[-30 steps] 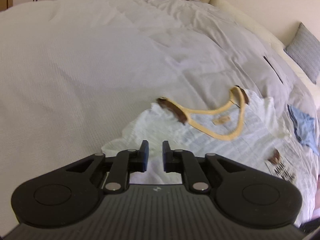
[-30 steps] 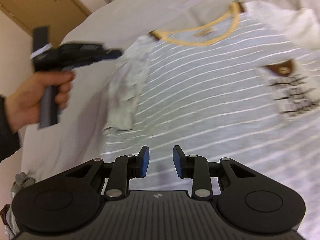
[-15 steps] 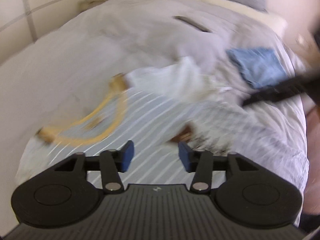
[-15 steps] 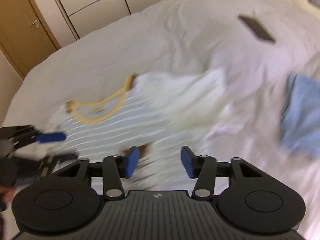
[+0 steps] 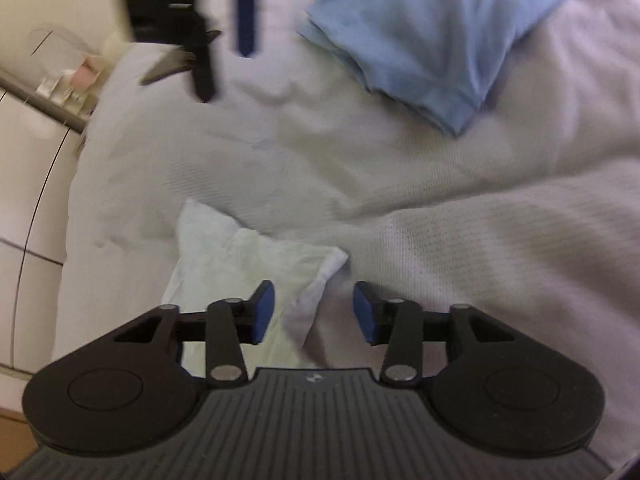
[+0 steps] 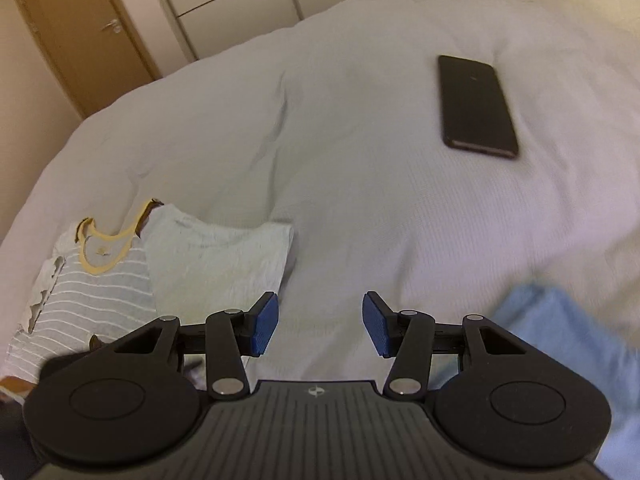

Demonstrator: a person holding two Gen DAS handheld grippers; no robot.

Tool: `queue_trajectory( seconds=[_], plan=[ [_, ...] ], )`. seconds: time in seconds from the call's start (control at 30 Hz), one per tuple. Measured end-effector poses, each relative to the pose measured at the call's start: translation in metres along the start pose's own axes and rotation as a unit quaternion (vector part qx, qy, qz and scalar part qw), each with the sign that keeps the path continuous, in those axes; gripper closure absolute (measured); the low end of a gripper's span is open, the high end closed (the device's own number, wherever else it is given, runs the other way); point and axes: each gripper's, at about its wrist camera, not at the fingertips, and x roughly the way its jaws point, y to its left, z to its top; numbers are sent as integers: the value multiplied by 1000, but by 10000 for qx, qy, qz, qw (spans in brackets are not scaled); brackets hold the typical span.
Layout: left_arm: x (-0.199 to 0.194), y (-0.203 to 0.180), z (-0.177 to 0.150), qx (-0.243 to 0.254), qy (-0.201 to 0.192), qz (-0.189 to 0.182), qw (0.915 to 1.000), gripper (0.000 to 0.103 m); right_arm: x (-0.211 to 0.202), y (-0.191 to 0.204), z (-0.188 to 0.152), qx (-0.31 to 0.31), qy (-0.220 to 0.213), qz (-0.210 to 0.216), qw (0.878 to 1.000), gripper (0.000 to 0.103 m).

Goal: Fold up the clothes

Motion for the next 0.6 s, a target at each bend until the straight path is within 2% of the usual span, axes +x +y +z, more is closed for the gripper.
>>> queue_trajectory(
  seconds=[0.03,0.07,0.1,0.2,0.33,0.4,0.5,0.53,0.6],
  plan=[
    [7,-3,3,90,57,-8,9999,88,8,-2,8,-114,55,128,9998,53],
    [10,-3,4,81,64,-52,9999,99,16,-1,16,-315,129,273,9990,53],
    [12,-3,4,48,57,-90,9999,102,25,1,24,-516,203,418,9976,53],
    [6,8,4,-641,-75,-81,9979,102,58,12,48,-1246,468,803,9878,53],
    [-2,24,4,-1687,-206,25,9854,102,106,32,73,-2257,901,1102,9637,53],
    [-2,25,1,-1979,-188,68,9800,102,124,28,78,-2232,1161,1256,9596,53],
    [5,23,2,-2151,-178,115,9764,102,151,23,86,-2191,1550,1484,9518,53],
    [5,23,2,-2195,-183,116,9754,102,159,20,88,-2149,1664,1548,9498,57],
    [4,24,1,-2333,-203,135,9721,102,162,13,93,-1877,1789,1572,9529,86]
  ],
)
